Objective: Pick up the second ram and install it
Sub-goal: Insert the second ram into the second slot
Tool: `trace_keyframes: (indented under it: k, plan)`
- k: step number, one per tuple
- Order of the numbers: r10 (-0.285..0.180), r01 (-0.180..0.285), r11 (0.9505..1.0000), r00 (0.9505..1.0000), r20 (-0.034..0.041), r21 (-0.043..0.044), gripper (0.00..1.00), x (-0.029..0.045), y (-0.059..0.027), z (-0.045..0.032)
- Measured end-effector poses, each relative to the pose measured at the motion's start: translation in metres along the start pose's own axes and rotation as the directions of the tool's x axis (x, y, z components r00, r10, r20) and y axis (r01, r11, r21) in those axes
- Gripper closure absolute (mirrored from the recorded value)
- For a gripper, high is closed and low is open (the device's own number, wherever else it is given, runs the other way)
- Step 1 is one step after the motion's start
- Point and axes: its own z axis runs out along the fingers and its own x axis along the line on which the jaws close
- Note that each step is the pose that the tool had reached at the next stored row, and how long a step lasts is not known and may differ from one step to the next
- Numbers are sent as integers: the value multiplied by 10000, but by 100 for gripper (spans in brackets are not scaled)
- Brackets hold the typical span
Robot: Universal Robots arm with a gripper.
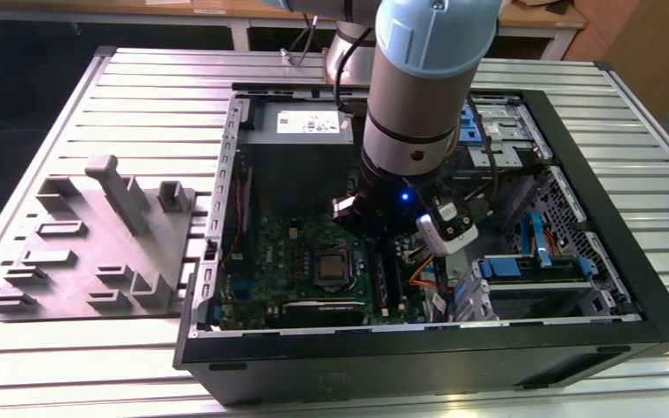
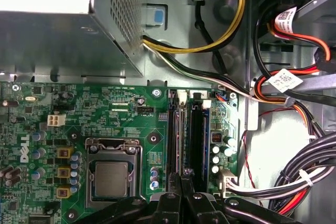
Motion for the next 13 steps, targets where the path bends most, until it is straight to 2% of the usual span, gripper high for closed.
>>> trace_keyframes:
  k: [5, 13]
  plan:
    - [231, -231, 9997, 9997, 5, 6, 89, -5, 0, 2]
    - [299, -299, 9996, 9996, 6, 4, 89, -7, -4, 8]
